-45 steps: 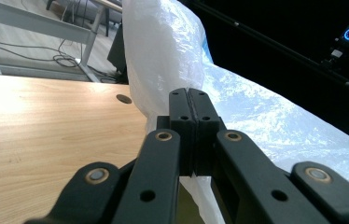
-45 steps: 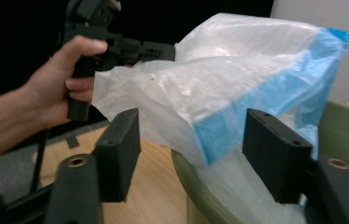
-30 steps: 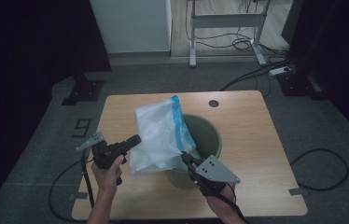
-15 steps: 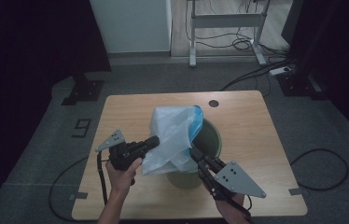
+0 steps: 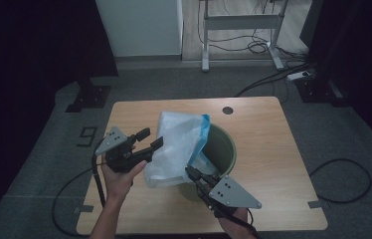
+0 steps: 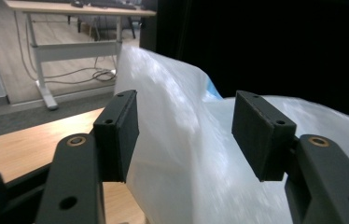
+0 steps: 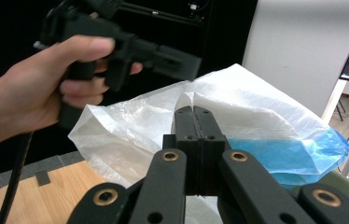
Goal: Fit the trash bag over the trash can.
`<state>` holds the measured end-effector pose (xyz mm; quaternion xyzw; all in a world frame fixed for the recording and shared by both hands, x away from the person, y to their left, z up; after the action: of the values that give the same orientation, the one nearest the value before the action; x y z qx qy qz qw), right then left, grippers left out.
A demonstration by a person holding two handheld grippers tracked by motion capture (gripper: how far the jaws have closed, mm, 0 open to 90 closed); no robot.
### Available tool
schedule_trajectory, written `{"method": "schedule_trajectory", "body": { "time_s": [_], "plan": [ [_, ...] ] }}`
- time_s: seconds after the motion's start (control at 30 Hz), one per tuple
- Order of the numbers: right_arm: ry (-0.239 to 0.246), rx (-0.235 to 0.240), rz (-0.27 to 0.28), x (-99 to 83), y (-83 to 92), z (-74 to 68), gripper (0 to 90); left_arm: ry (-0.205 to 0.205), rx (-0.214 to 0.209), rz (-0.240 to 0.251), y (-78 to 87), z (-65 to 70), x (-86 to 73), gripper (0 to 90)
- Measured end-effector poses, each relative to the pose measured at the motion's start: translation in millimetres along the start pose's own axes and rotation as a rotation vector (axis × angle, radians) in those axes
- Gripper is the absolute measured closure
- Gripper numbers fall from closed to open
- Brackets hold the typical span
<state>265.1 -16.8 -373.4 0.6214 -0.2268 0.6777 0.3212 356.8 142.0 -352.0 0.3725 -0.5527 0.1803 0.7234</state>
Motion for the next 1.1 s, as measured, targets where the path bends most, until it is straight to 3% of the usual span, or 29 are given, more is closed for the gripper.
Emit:
{"method": "schedule_trajectory", "body": {
  "time_s": [0.17, 0.23, 0.33, 0.4, 0.5, 0.57, 0.67, 0.73, 0.9, 1.1],
  "plan": [
    [-0.006, 0.005, -0.005, -0.5, -0.9, 0.5, 88.9, -0.02, 0.025, -0.057, -18.8, -5.8, 6.8, 41.2],
    [-0.007, 0.007, -0.011, -1.2, -1.5, 0.5, 88.9, -0.048, 0.05, -0.081, -25.4, -7.1, 7.4, 43.7],
    [-0.01, 0.01, -0.018, -2.2, -2.8, 1.2, 88.9, -0.074, 0.055, -0.1, -31.9, -6.8, 6.9, 62.5],
    [-0.015, 0.013, -0.019, -2.6, -3.2, 1.5, 88.9, -0.059, 0.036, -0.105, -33.5, -6.5, 6.2, 81.3],
    [-0.019, 0.024, -0.02, -3.0, -2.0, -0.2, 88.9, -0.051, 0.002, -0.074, -30.5, -4.3, 6.2, 89.4],
    [-0.017, 0.041, -0.018, -3.2, 0.4, -4.4, 88.9, -0.026, -0.041, -0.028, -23.7, -2.6, 7.7, 89.7],
    [-0.015, 0.059, -0.018, -3.4, 2.3, -8.4, 88.2, 0.051, -0.142, 0.06, -8.3, -4.0, 11.5, 89.7],
    [-0.012, 0.088, -0.018, -3.7, 3.9, -13.3, 81.1, 0.099, -0.21, 0.1, 0.1, -7.5, 11.7, 89.7],
    [-0.019, 0.094, 0.021, 0.8, 16.6, -16.3, 61.3, 0.158, -0.242, 0.132, 10.7, -22.7, 1.7, 89.7],
    [-0.082, 0.04, 0.047, 7.2, 32.0, 18.4, 55.6, 0.204, -0.289, 0.171, 19.4, -32.7, -9.8, 89.7]
  ]
}}
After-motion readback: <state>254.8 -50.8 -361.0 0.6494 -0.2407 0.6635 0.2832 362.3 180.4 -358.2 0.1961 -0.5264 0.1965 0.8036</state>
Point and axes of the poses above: each handheld gripper's, and its own axes: y roughly backward along the jaws, x roughly out of its top, z roughly to its right, the point moved 8 cm from there along -y, roughly forward along the jaws, and after that the axes turned 4 degrees about -z, right-handed, at the moved point
